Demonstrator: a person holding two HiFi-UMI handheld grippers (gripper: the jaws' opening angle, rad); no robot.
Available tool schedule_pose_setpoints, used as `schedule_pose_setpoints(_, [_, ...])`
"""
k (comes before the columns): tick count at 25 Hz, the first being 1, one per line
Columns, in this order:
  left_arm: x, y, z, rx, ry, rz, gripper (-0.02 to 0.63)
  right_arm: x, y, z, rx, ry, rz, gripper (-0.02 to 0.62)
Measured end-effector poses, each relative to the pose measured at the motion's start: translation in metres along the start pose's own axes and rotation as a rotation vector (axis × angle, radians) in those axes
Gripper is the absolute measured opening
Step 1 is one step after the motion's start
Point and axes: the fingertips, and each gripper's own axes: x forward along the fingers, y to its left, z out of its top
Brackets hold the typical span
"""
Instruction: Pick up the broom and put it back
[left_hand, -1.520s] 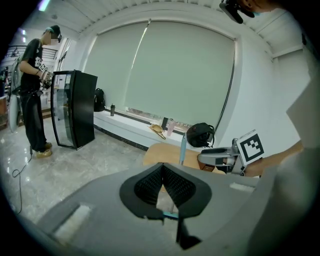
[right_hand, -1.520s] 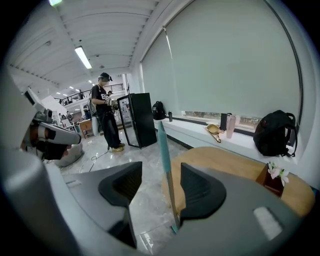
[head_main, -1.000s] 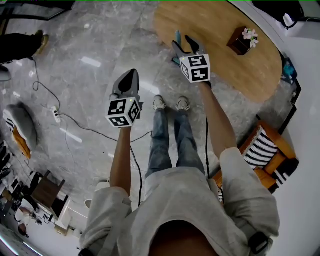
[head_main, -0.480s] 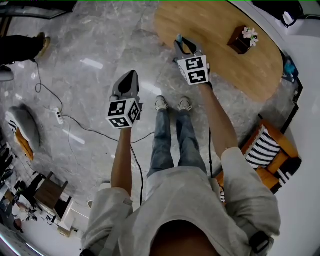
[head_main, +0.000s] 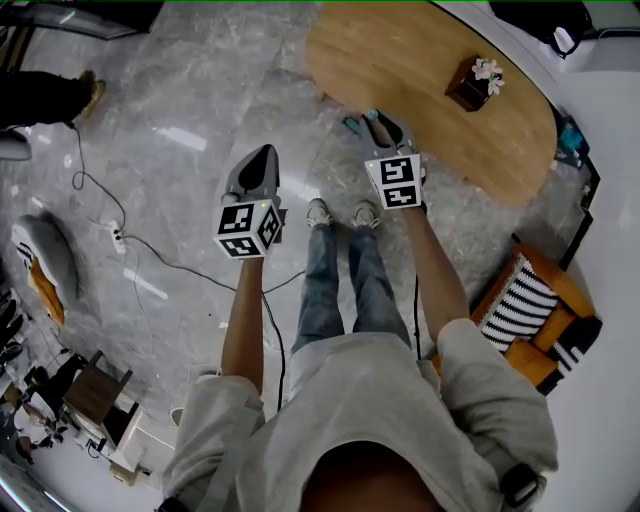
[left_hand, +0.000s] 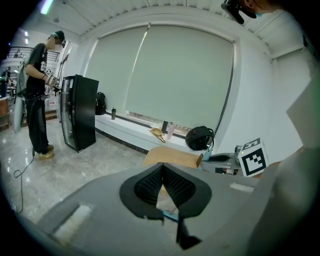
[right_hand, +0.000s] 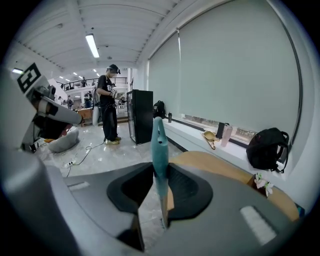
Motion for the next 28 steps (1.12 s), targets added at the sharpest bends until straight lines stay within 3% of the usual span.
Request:
schedule_pose_setpoints(7, [-0.034, -0.013, 0.024, 0.02, -0.058, 0.018, 0.002, -0.051, -0.005, 0.017, 0.026, -0.05, -0.021, 0.091])
schedule_pose_setpoints(18, [-0.094, -0.026, 0.093, 0.078, -0.186, 0.063, 0.002, -0.111, 0.035, 0.116, 0.005, -0.185, 0.054, 0.091])
schedule_pose_setpoints(28, [-0.138, -0.024, 0.167, 0.152, -0.298, 0.088, 0.002, -0.136, 0.054, 0.185, -0.03, -0.258, 0.054, 0.089])
